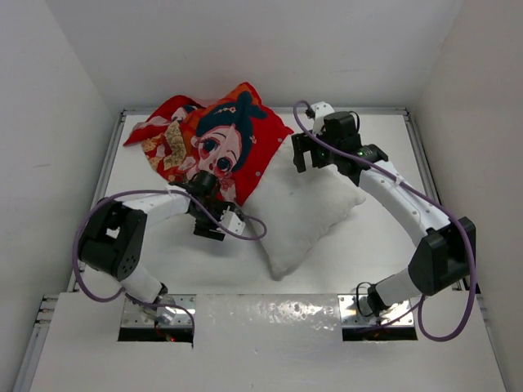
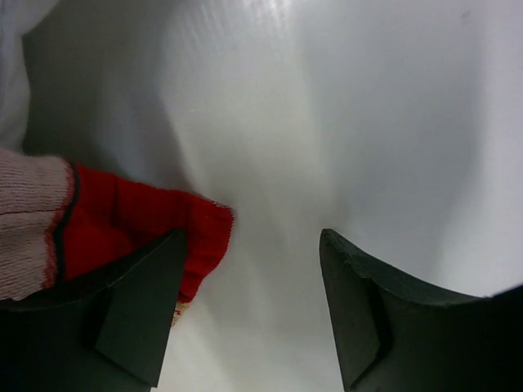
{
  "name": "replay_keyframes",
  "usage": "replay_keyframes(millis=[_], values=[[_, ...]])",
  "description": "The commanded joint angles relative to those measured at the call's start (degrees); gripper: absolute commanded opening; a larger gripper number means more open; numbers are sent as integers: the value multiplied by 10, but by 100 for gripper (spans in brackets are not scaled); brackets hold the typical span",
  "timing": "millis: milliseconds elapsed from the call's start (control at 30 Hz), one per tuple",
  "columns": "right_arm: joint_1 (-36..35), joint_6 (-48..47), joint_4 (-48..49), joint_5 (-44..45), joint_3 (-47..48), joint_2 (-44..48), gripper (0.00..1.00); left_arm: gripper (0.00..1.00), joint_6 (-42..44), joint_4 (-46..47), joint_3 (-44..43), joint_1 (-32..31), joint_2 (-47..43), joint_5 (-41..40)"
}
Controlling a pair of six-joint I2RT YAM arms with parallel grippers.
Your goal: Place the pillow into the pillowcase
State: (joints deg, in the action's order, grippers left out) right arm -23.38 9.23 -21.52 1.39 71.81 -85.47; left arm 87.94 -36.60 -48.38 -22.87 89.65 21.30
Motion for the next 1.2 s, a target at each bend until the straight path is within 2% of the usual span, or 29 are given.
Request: replay_keyframes(millis=[0,133,200,233,267,300,333,467,533,600,667,700,800,833,900,933,967,1000,1033,1167], values=[[4,-4,14,15,1,2,99,64,-15,37,-17,-2,19,-26],[10,-4,10,2,10,2,99,64,-15,20,-70,-2,68,-42],[10,-4,9,-3,13,2,99,58,-13,4,-97,-2,96,-43],[10,-5,8,-6,16,2,99,52,-10,-2,-102,-2,105,-42],[11,-8,5,-6,16,3,99,42,-8,-7,-106,-2,112,-41],[11,-10,3,-4,16,2,99,13,-9,-13,-111,-2,122,-39],[11,-11,1,-3,16,2,99,0,-13,-13,-111,-2,126,-33],[36,2,-8,6,21,-10,99,0,-42,-39,-123,-2,123,19],[55,35,-20,13,53,-30,99,0,-68,-74,-144,2,115,39],[95,70,-45,30,86,-77,93,0,-90,-125,-169,11,92,80],[132,127,-57,41,127,-110,81,0,-91,-150,-169,12,66,105],[137,138,-54,49,133,-141,68,0,-82,-156,-152,13,33,108],[133,141,-37,17,127,-200,43,0,-89,-130,-103,14,-20,82],[117,144,-30,-48,111,-210,28,0,-95,-124,-97,21,-26,67],[85,140,-14,-98,63,-213,17,0,-107,-131,-101,68,-24,77],[37,128,-3,-103,48,-205,9,0,-104,-144,-108,89,-18,100],[10,120,2,-105,32,-196,6,0,-99,-169,-125,124,-5,107],[-39,121,14,-114,4,-171,2,0,-95,-180,-132,137,-2,103],[-58,131,23,-121,-10,-155,0,0,-83,-188,-134,155,-4,98],[-120,222,72,-122,-77,-71,0,0,-28,-195,-90,175,-53,55]])
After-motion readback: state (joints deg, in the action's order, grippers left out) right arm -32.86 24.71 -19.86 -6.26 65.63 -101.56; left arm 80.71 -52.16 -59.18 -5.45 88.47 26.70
